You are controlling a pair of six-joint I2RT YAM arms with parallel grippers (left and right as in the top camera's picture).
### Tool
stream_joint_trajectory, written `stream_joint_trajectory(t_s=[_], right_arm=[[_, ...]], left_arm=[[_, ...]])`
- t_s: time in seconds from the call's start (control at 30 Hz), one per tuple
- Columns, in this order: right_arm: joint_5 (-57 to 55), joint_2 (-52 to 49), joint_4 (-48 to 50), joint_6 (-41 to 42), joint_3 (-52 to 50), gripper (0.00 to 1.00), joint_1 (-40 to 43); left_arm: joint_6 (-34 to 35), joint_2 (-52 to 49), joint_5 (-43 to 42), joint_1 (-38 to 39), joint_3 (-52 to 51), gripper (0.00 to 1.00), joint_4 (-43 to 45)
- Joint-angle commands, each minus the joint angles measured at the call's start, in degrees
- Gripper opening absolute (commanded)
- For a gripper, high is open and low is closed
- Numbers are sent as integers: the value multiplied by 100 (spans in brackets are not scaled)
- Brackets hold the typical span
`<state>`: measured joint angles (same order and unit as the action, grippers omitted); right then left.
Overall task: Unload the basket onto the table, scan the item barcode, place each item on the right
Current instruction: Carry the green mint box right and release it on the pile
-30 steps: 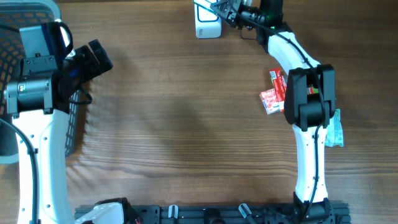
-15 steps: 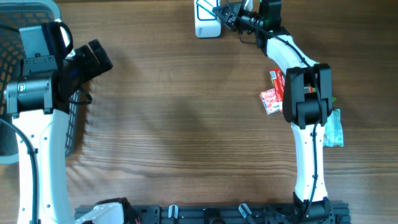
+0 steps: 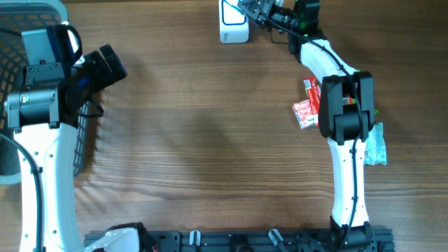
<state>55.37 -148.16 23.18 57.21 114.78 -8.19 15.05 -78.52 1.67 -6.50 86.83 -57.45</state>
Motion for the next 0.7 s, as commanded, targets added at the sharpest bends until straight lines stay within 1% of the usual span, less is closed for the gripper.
stream_joint_trajectory(t_s=[0.0,0.07,0.17,0.27,0.3,0.4,0.47,0.53,0.6,0.67], right_arm=[[286,756,-511,-254,7,28,66],[162,1154,-1403,-675,7,25,66],[-11,1805,-2850,-1543,7,26,66],[-68,2393,-4192,-2168,7,26,72],[-68,2693,-4964,-2514,7,26,98],[-208,3119,-6459,-3377,7,25,192],[-623,3259,-7320,-3829,7,24,254],[-1513,3300,-8382,-4262,7,24,326],[-2385,3287,-9040,-4400,-31,24,332],[-3303,3283,-9479,-4360,-201,24,319]], left_arm=[[-116,39,37,-22,55,100,13],[-116,39,37,-22,55,100,13],[-116,39,37,-22,55,100,13],[-116,39,37,-22,55,100,13],[-116,39,37,-22,55,100,13],[-116,39,35,-22,55,100,13],[-116,39,37,-22,55,100,13],[-116,39,37,-22,55,100,13],[-116,39,35,-22,55,100,13],[-116,39,35,-22,55,100,13]])
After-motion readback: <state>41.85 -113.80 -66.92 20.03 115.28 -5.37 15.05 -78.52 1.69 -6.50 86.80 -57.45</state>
